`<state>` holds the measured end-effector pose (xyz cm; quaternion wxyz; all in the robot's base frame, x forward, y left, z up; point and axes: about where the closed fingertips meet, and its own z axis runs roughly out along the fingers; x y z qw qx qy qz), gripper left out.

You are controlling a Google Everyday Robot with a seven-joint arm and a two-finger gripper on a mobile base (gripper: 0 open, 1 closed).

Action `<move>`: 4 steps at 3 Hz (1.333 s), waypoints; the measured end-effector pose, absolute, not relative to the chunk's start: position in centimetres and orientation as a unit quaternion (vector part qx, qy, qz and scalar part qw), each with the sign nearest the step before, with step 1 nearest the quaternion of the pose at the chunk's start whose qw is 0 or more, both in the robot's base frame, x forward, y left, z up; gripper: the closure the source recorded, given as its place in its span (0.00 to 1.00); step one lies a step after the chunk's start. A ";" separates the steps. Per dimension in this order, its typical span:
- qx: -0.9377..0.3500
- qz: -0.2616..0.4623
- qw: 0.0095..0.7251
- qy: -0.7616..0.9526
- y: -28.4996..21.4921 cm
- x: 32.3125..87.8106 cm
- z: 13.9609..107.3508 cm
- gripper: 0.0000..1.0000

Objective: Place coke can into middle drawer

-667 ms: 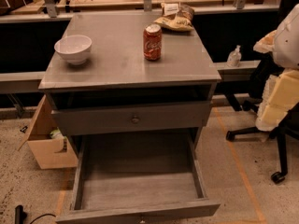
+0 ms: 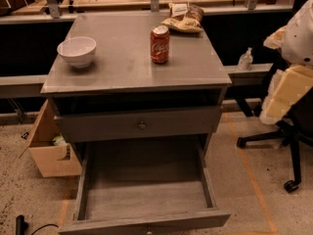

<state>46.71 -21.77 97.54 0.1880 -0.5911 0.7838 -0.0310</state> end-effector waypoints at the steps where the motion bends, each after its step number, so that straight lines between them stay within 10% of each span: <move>1: -0.568 -0.009 0.259 0.781 -22.4 51.6 96.7 0.00; 4: -0.467 0.098 0.499 0.723 -17.1 72.7 93.6 0.00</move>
Offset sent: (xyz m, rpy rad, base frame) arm 0.2353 -0.0012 -0.0031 0.7144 -0.4572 -0.1160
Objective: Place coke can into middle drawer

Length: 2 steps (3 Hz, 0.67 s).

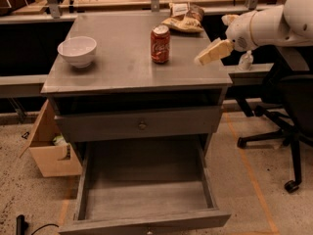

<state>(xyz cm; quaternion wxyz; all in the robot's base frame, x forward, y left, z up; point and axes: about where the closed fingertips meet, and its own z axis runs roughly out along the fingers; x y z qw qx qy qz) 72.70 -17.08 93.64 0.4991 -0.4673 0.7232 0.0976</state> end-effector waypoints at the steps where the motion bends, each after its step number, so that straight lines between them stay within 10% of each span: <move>1: -0.537 0.084 0.473 0.694 -12.1 75.2 91.8 0.00; 2: -0.550 0.086 0.470 0.685 -10.1 75.5 91.7 0.00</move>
Offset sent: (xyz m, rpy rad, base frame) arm 0.0201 0.0392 -0.0142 -0.0766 -0.0121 0.0922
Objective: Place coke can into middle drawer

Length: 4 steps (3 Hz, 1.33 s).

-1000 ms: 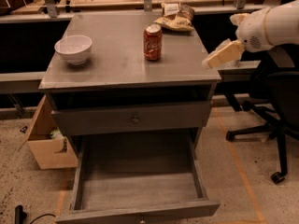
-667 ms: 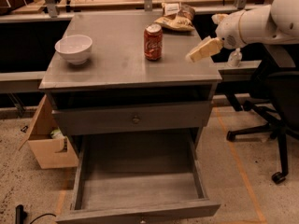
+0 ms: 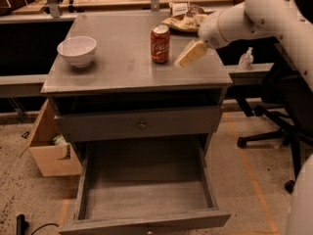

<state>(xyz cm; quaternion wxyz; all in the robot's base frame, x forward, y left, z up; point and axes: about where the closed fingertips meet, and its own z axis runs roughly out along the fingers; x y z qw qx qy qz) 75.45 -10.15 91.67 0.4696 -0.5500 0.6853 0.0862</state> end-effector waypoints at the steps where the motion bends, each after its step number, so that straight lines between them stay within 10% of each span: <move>1: -0.548 0.086 0.470 0.687 -10.4 75.4 91.6 0.00; 4: -0.441 0.194 0.532 0.696 -2.8 78.5 89.1 0.00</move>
Offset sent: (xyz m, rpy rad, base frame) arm 0.0099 0.0592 -0.0274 0.3362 0.0556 -0.2400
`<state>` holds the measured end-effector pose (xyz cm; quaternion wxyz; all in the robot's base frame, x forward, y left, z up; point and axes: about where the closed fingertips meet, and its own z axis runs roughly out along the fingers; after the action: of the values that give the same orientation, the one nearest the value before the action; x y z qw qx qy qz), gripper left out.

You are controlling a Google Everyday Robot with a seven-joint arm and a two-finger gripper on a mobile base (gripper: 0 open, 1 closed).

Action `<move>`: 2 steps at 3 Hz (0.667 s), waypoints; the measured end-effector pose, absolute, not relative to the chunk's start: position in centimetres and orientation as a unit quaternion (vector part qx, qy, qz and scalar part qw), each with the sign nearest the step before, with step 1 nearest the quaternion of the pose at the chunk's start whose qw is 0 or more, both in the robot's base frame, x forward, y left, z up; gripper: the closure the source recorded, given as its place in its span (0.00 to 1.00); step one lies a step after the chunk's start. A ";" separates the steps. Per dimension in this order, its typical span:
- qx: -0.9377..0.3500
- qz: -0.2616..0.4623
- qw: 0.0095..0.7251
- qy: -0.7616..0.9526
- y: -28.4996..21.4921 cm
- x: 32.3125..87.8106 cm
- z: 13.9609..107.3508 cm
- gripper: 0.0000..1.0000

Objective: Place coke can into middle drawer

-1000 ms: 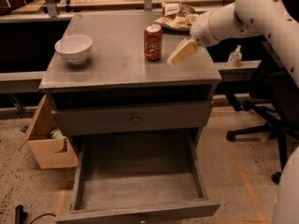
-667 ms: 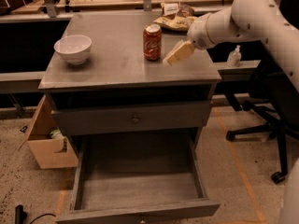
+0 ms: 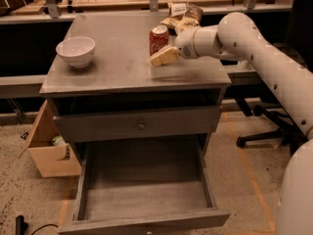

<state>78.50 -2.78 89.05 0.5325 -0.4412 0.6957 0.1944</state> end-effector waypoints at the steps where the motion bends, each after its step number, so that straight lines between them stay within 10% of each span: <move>1: -0.420 0.253 0.566 0.663 -0.7 80.3 88.6 0.24; 2: -0.409 0.271 0.583 0.648 -0.9 80.5 88.3 0.46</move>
Offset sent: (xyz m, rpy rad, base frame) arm 0.0227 0.0079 -0.0084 0.2771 -0.0686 0.0618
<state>80.52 -0.89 88.32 0.5825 -0.4090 0.6483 0.2705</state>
